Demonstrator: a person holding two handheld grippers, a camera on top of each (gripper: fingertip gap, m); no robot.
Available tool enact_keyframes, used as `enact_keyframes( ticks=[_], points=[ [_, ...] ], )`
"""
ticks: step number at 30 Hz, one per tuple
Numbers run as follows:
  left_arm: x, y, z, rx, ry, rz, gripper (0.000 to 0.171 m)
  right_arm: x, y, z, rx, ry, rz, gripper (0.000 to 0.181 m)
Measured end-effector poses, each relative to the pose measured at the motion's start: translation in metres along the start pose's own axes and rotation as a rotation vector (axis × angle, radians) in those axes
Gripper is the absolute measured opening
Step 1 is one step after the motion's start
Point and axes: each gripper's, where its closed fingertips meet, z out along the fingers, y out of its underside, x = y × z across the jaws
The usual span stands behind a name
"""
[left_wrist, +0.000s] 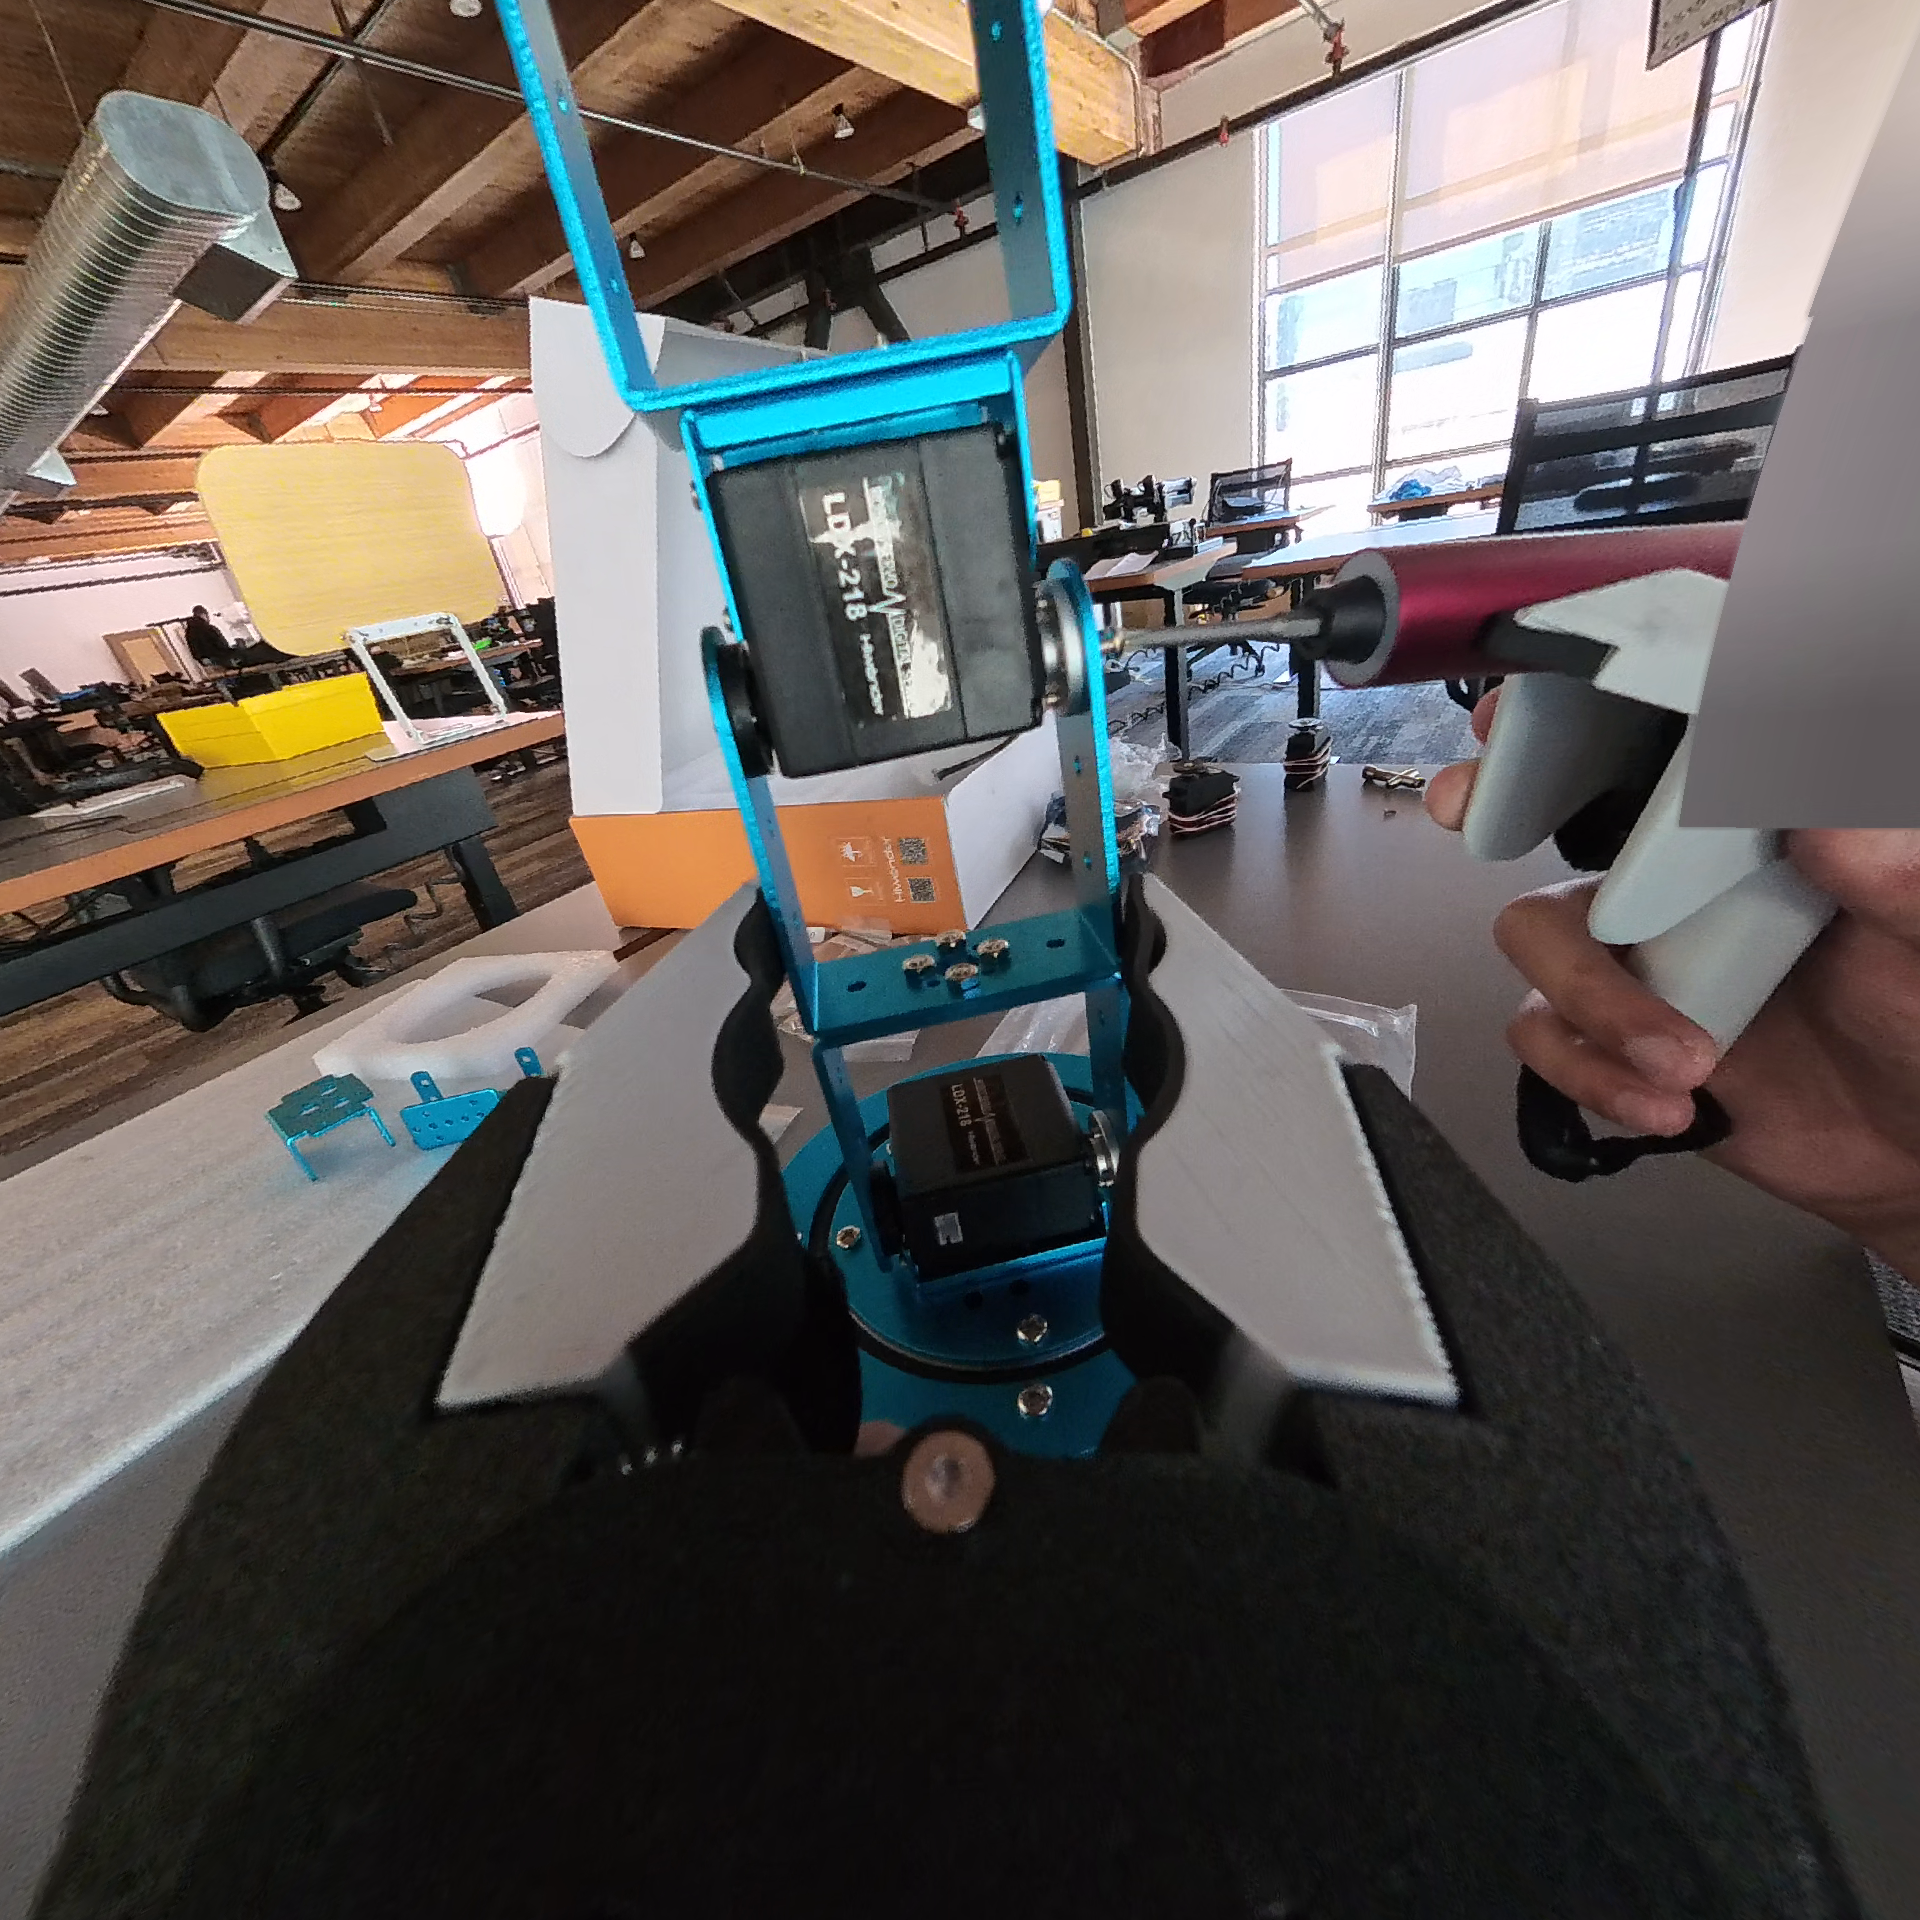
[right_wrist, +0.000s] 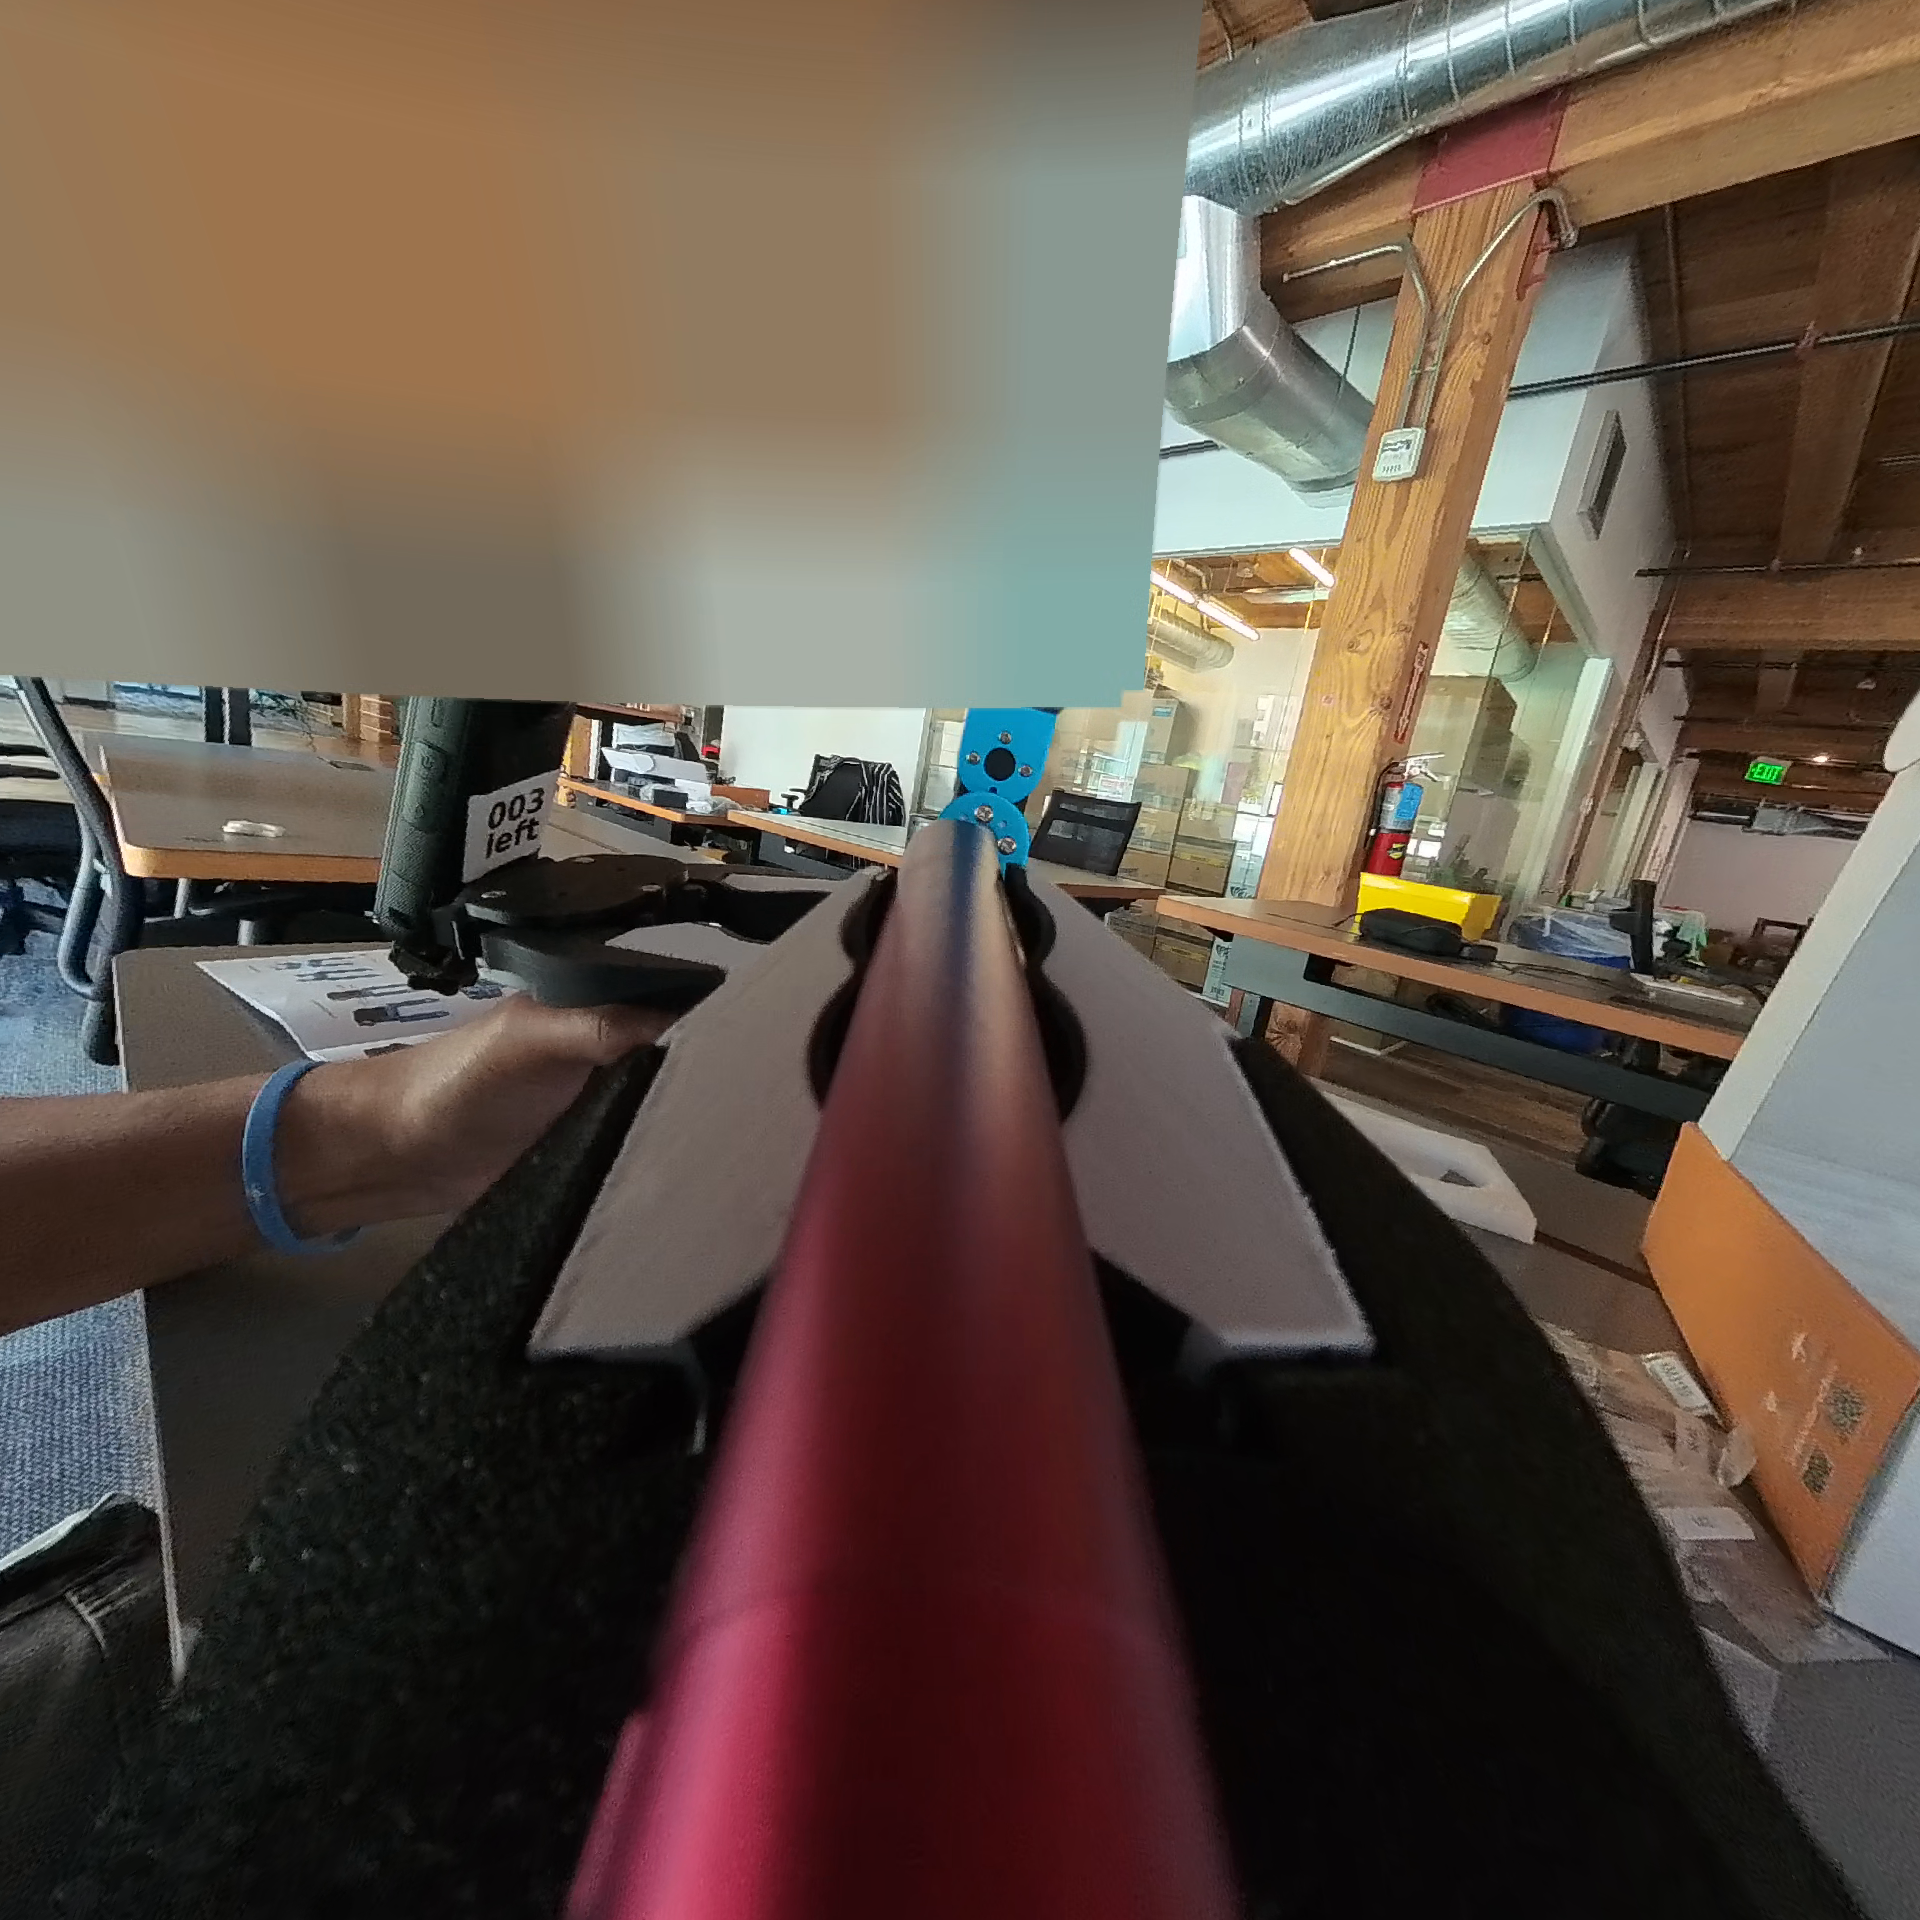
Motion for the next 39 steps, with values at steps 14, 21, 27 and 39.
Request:
enact_keyframes(
  ticks=[14, 21, 27, 39],
  points=[
    [0.003, -0.022, -0.02, 0.004, -0.125, 0.261, 0.087, 0.002, -0.002, 0.001, -0.035, -0.023, 0.041, 0.021],
    [0.059, -0.057, -0.018, -0.021, -0.197, 1.08, 0.065, 0.001, -0.003, 0.002, -0.048, -0.02, 0.033, 0.021],
    [0.075, -0.042, 0.012, -0.06, -0.17, 1.379, 0.042, 0.0, -0.003, 0.002, -0.05, -0.021, 0.036, 0.021],
    [0.073, -0.05, 0.017, -0.04, -0.244, 1.446, 0.021, 0.002, -0.005, -0.002, -0.044, -0.012, -0.006, 0.021]
  ],
)
